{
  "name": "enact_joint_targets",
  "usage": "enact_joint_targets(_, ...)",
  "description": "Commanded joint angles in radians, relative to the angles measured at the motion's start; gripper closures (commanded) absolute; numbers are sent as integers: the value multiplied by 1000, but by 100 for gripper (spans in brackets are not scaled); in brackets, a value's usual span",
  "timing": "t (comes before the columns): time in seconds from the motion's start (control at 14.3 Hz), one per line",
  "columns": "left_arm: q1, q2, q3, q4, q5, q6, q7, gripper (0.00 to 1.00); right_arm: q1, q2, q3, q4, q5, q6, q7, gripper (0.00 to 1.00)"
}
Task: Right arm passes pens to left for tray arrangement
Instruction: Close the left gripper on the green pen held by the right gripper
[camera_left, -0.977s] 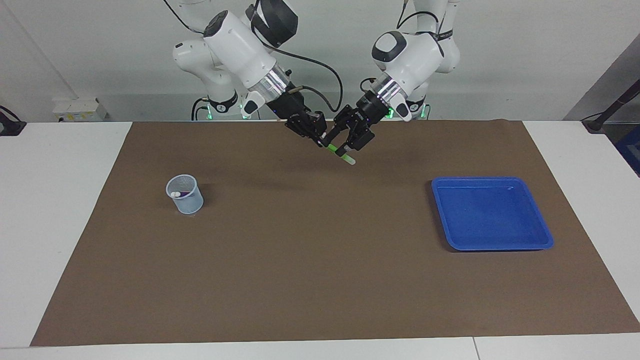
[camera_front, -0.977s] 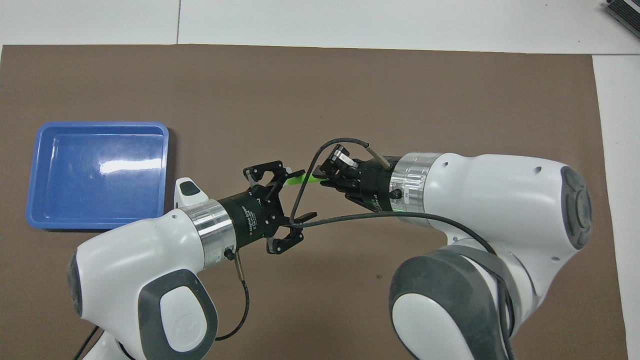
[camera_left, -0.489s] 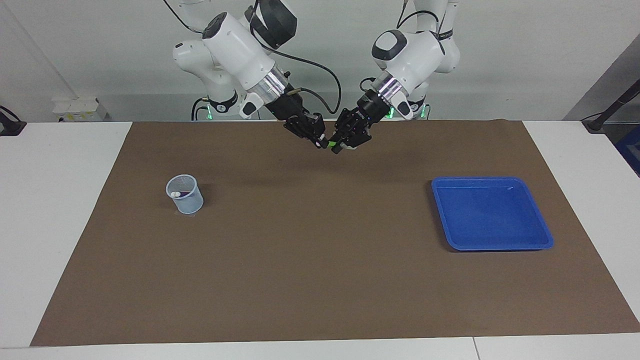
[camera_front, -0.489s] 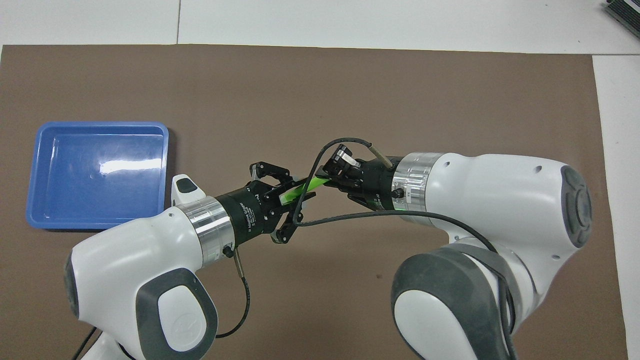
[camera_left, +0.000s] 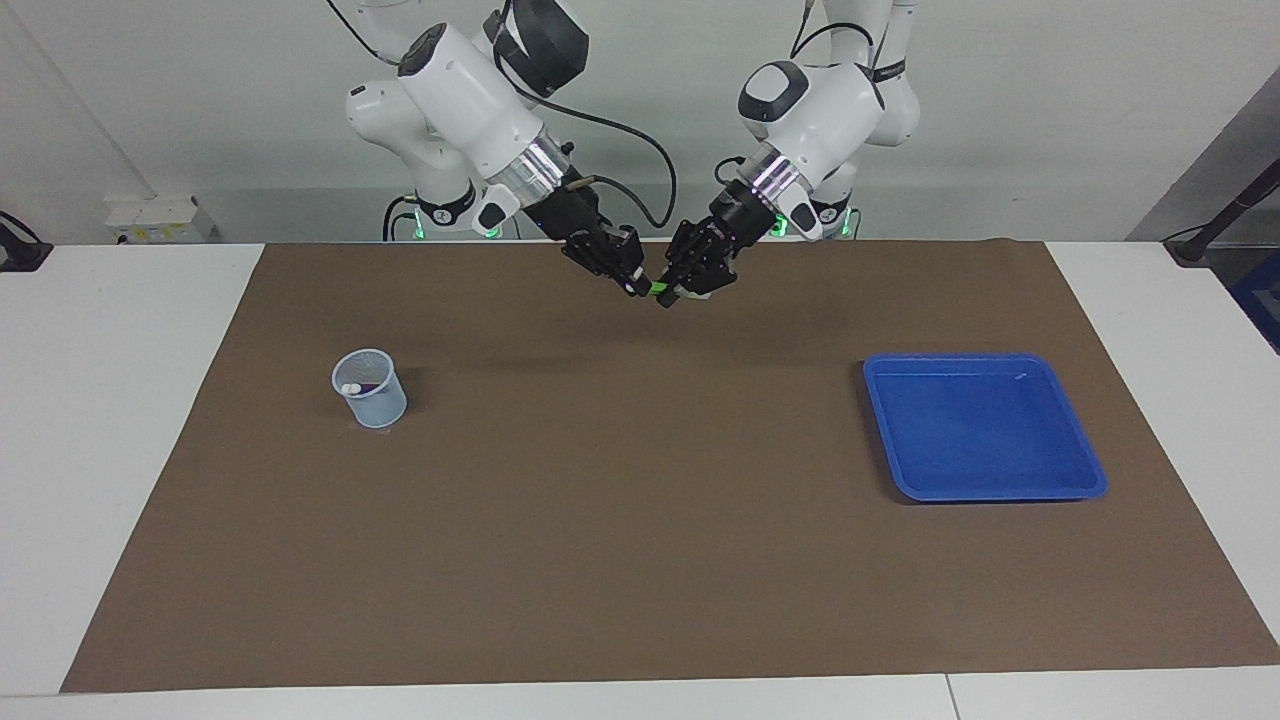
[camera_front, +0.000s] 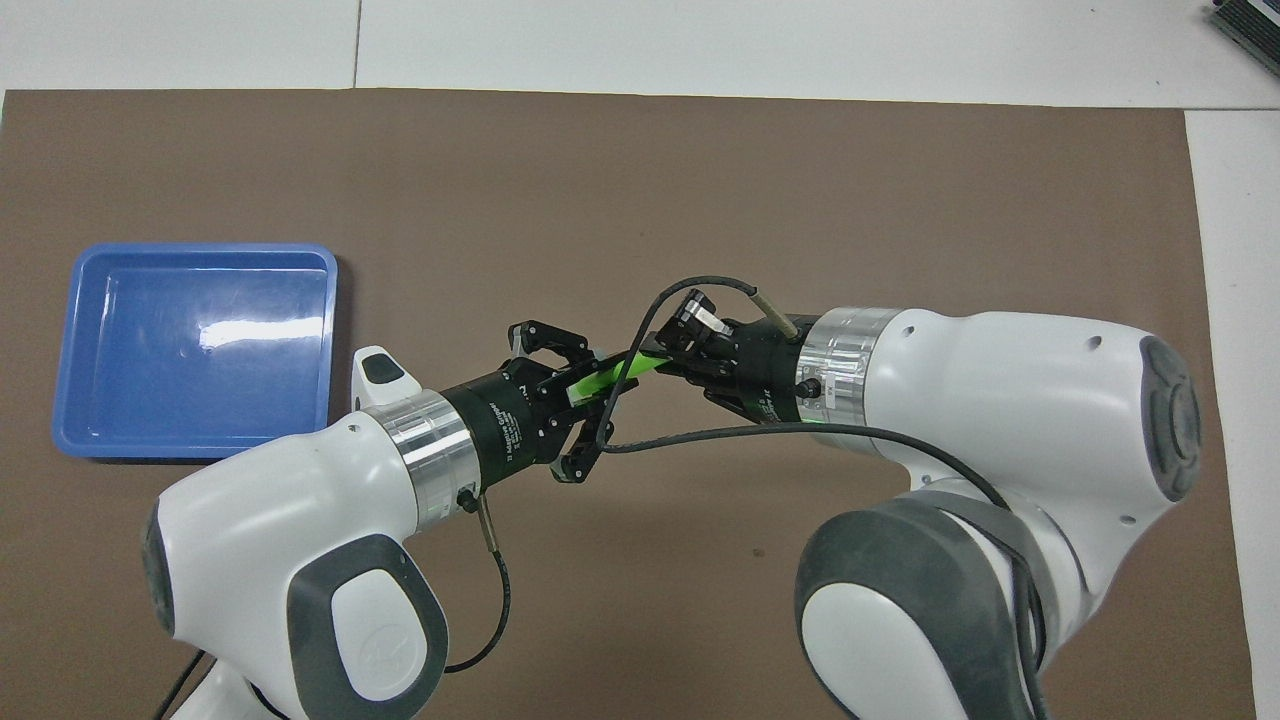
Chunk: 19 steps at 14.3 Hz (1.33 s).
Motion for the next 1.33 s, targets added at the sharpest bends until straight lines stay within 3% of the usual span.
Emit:
enact_joint_targets(0.0, -17, 6, -25, 7, -2, -14, 19, 100, -7, -1, 13, 8, 22, 25, 3, 100)
enact_joint_targets(0.84, -17, 8, -40, 6, 12, 9, 33, 100, -7, -1, 11, 8, 36, 22, 3, 100)
enact_joint_targets(0.91, -17, 8, -40, 6, 17, 6, 33, 100, -7, -1, 11, 8, 36, 22, 3, 78)
enact_joint_targets(0.98, -17, 8, -40, 6, 23, 6, 33, 100, -7, -1, 11, 8, 36, 22, 5, 68)
enact_joint_targets(1.05, -17, 8, -40, 6, 23, 6, 33, 100, -7, -1, 11, 8, 36, 22, 8, 34)
enact_joint_targets(1.12, -17, 8, -40, 6, 24, 6, 33, 100, -7, -1, 11, 8, 37, 20, 6, 10)
enact_joint_targets(1.19, -17, 8, -40, 6, 26, 6, 33, 100, -7, -1, 10, 9, 36, 20, 6, 0)
enact_joint_targets(1.26, -17, 8, -43, 6, 26, 6, 33, 100, -7, -1, 10, 10, 36, 19, 3, 0)
